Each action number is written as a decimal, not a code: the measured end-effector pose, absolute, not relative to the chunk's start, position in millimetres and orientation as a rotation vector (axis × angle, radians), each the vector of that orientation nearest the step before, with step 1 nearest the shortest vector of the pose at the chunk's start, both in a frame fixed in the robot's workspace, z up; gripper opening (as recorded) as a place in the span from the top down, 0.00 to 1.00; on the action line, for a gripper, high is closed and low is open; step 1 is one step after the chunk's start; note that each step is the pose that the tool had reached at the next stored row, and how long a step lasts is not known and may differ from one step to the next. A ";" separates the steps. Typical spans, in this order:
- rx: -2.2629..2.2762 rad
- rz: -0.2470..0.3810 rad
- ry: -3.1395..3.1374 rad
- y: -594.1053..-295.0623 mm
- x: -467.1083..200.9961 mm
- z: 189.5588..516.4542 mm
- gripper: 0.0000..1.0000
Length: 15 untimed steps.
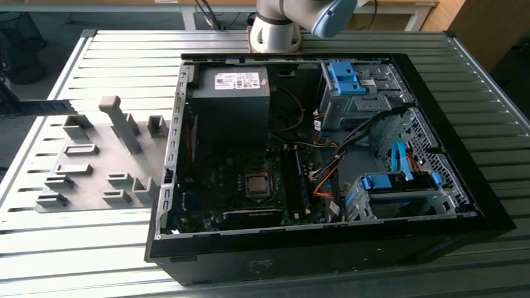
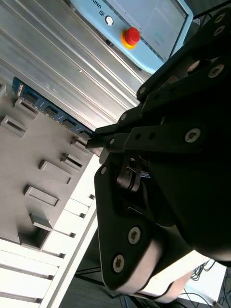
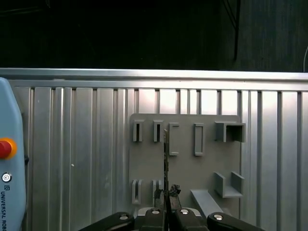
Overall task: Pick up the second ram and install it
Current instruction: 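Pick up the second ram and move it above second insertion slot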
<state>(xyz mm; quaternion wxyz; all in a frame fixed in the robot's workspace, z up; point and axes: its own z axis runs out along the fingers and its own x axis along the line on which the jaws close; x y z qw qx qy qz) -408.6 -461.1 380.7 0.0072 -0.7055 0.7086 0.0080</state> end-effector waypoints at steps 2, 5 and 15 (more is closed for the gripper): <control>-2.206 0.025 2.216 -461.1 -408.6 386.7 0.86; -2.206 0.025 2.216 -461.1 -408.6 395.6 0.86; -2.206 0.025 2.216 -461.0 -408.6 403.0 0.86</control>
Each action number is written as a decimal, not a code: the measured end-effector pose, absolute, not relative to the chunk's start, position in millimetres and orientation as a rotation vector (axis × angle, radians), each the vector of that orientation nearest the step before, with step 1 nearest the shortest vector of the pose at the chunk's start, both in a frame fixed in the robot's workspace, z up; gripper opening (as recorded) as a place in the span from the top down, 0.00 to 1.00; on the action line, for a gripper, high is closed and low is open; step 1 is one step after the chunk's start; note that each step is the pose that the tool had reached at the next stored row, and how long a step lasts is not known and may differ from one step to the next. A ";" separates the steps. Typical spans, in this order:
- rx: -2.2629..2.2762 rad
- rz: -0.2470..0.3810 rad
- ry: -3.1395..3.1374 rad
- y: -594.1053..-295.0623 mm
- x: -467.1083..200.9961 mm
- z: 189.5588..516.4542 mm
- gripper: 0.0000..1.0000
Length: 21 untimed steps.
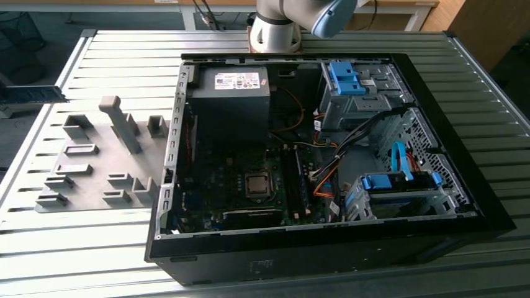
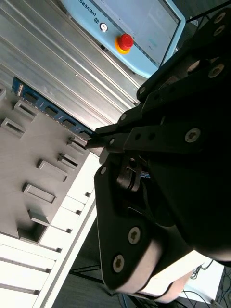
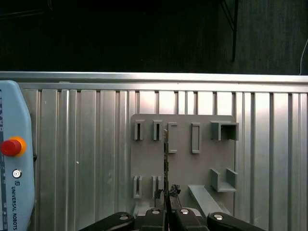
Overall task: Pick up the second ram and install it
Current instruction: 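Pick up the second ram and move it above second insertion slot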
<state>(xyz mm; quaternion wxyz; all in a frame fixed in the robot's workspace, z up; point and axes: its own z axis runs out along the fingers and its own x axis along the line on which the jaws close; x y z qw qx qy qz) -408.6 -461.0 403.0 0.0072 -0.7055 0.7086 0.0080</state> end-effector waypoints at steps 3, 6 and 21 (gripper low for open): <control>-2.206 0.025 2.216 -461.1 -408.6 403.1 0.86; -2.207 0.025 2.216 -461.0 -408.0 403.3 0.86; -2.207 0.025 2.216 -461.1 -365.3 403.0 0.86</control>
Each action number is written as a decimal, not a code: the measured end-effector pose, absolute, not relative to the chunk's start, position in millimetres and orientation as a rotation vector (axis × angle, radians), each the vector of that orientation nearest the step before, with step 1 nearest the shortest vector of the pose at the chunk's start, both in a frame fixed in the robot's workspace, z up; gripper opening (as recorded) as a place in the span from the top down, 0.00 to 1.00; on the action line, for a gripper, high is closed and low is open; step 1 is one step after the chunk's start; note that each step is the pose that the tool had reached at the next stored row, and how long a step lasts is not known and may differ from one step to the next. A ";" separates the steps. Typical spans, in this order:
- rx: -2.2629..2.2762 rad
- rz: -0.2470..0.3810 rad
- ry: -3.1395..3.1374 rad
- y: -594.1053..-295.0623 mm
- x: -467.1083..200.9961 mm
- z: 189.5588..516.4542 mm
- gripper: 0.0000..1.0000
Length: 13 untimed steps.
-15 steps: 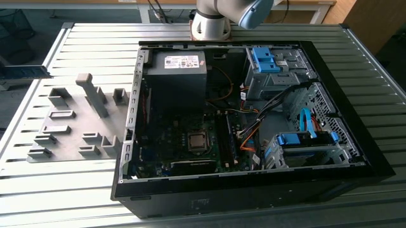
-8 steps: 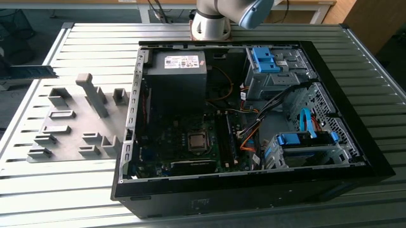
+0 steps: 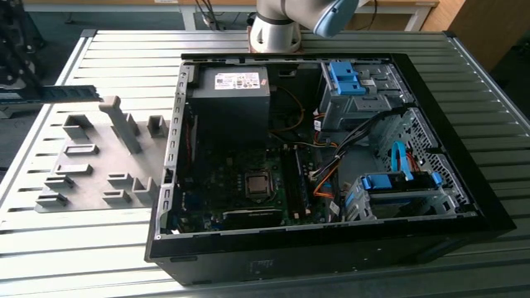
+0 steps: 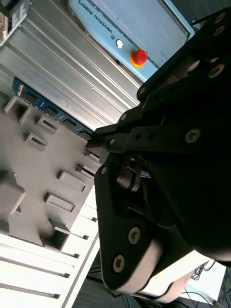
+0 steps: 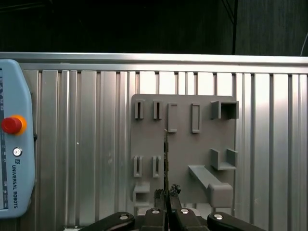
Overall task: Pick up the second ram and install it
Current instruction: 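Pick up the second ram and move it above second insertion slot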
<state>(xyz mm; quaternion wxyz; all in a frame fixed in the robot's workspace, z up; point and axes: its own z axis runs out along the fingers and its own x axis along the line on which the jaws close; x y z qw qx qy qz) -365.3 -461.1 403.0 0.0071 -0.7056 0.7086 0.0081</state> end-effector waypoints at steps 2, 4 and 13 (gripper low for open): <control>-2.206 0.025 2.216 -461.0 -356.6 402.9 0.86; -2.207 0.025 2.216 -461.1 -348.6 402.8 0.86; -2.207 0.025 2.216 -461.0 -319.0 402.4 0.86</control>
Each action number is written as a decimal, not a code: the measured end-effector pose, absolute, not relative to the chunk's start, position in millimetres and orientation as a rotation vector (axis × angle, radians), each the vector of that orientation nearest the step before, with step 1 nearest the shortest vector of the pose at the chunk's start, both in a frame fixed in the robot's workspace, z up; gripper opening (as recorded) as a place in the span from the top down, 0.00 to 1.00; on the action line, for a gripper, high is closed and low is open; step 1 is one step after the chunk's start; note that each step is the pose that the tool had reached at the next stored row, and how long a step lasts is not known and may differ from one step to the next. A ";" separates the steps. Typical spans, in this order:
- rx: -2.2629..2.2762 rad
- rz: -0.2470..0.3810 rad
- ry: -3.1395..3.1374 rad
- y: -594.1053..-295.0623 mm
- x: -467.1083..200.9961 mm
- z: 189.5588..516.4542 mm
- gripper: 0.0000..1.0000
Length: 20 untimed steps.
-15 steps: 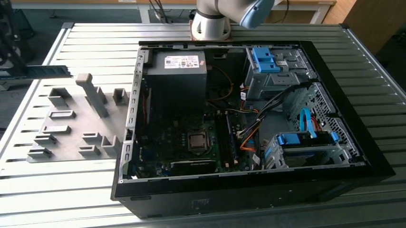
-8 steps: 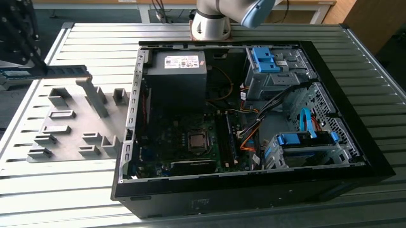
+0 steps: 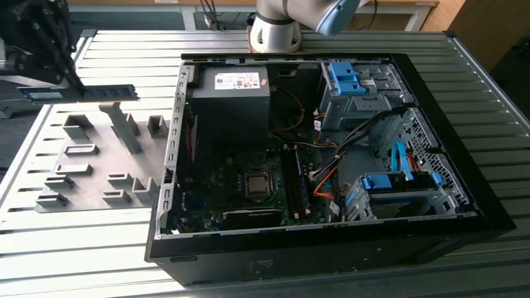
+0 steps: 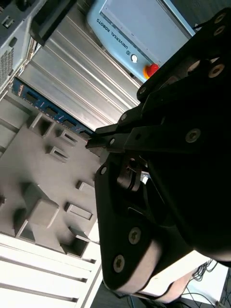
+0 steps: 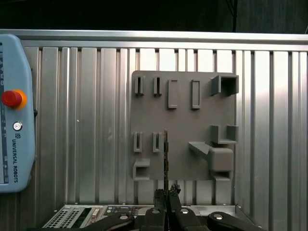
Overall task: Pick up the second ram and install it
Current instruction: 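Pick up the second ram and move it above second insertion slot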
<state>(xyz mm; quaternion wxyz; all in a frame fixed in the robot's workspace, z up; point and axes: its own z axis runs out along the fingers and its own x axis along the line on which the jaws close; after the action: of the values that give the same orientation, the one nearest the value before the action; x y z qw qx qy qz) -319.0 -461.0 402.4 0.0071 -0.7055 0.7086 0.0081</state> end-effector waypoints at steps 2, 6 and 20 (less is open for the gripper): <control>-2.207 0.025 2.216 -461.0 -312.2 402.3 0.86; -2.206 0.025 2.216 -461.0 -298.6 402.1 0.86; -2.207 0.025 2.216 -461.1 -240.2 401.4 0.86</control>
<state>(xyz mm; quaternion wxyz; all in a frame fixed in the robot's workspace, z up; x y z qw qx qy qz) -240.2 -461.1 401.4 0.0071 -0.7056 0.7086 0.0081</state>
